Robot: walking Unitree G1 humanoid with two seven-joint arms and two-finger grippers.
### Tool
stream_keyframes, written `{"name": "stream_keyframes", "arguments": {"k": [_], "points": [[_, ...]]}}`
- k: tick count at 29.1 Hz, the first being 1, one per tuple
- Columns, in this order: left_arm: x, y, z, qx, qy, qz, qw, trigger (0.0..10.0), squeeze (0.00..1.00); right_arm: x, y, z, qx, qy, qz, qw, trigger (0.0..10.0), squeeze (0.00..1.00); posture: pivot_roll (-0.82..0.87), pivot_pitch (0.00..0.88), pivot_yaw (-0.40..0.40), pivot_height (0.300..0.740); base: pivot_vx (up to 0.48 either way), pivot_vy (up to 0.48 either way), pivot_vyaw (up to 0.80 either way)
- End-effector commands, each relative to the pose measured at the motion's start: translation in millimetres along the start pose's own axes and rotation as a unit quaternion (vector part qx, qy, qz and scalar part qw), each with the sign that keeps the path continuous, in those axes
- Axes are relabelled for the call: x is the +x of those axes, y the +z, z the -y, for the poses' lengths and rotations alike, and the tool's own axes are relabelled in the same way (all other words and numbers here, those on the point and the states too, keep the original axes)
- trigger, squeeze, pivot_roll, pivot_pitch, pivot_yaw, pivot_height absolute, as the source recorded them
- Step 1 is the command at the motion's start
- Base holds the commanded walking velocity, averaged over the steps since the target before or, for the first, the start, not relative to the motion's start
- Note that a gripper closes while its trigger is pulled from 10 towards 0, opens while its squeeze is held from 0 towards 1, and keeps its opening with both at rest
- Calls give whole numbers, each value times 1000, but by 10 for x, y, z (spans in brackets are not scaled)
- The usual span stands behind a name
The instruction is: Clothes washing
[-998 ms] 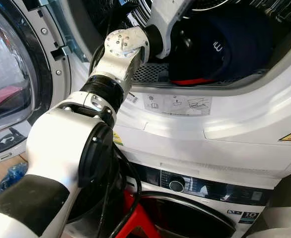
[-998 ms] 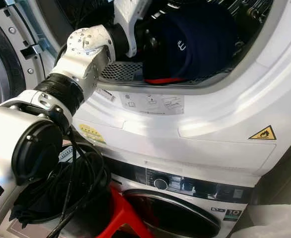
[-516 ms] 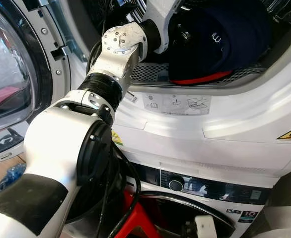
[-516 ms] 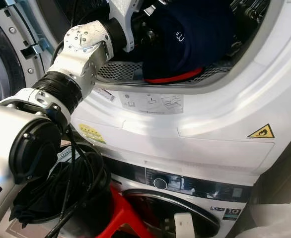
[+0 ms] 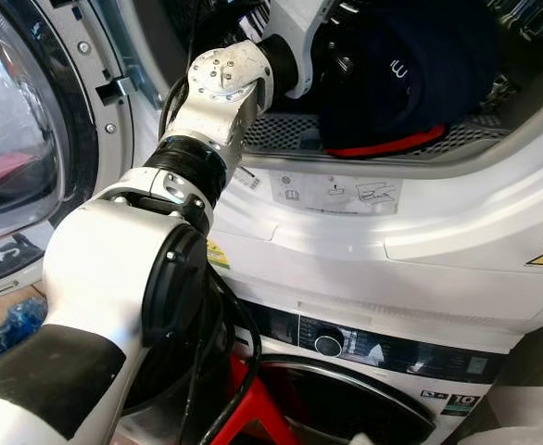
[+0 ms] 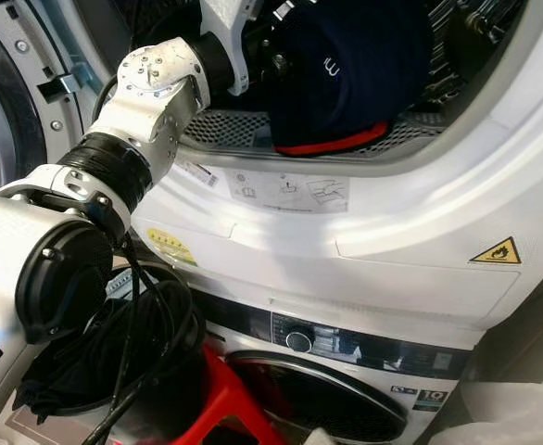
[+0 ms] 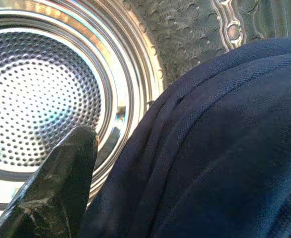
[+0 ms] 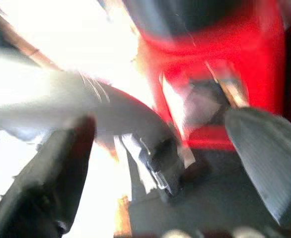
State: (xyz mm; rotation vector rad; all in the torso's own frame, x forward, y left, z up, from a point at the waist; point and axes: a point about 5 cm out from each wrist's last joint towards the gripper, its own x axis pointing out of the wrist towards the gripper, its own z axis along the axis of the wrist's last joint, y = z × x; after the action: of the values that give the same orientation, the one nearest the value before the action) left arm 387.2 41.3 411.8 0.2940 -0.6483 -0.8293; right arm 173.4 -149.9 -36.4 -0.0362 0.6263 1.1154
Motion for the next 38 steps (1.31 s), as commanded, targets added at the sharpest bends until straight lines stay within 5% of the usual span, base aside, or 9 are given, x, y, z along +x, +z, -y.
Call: {"name": "stream_keyframes", "arguments": {"k": [1, 7, 9, 13, 17, 21, 29, 31, 38], "points": [[-32, 59, -83, 5, 15, 10, 1000, 10000, 1000, 33, 382, -51, -19, 51, 78, 995, 10000, 0, -112, 29, 147, 740, 0, 0, 0], [-19, 53, -56, 4, 8, 11, 1000, 10000, 1000, -89, 1128, -209, -51, 106, 240, 964, 10000, 0, -111, 29, 147, 740, 0, 0, 0], [-19, 53, -56, 4, 8, 11, 1000, 10000, 1000, -89, 1128, -209, -51, 106, 240, 964, 10000, 0, -111, 29, 147, 740, 0, 0, 0], [-17, 40, -36, 4, -1, 10, 1000, 10000, 1000, -350, 1639, -278, -106, 126, 341, 925, 10000, 0, -107, 27, 146, 740, 0, 0, 0], [-18, 38, -35, 4, -2, 9, 1000, 10000, 1000, -436, 1747, -271, -119, 121, 364, 916, 10000, 0, -107, 27, 146, 740, 0, 0, 0], [-20, 29, -24, 3, -8, 9, 1000, 10000, 1000, -819, 2259, 136, -141, -37, 460, 876, 10000, 0, -107, 25, 149, 740, 0, 0, 0], [-19, 16, -5, 1, -17, 8, 1000, 10000, 1000, -1209, 2760, 34, -134, -38, 574, 807, 10000, 0, -109, 21, 154, 740, 0, 0, 0], [-18, 15, -3, 0, -18, 9, 1000, 10000, 1000, -1238, 2792, 16, -135, -31, 582, 801, 10000, 0, -107, 20, 153, 740, 0, 0, 0], [-19, 2, 12, 0, -24, 8, 1000, 10000, 1000, -1490, 2900, -255, -135, 82, 645, 748, 10000, 0, -105, 20, 153, 740, 0, 0, 0]]}}
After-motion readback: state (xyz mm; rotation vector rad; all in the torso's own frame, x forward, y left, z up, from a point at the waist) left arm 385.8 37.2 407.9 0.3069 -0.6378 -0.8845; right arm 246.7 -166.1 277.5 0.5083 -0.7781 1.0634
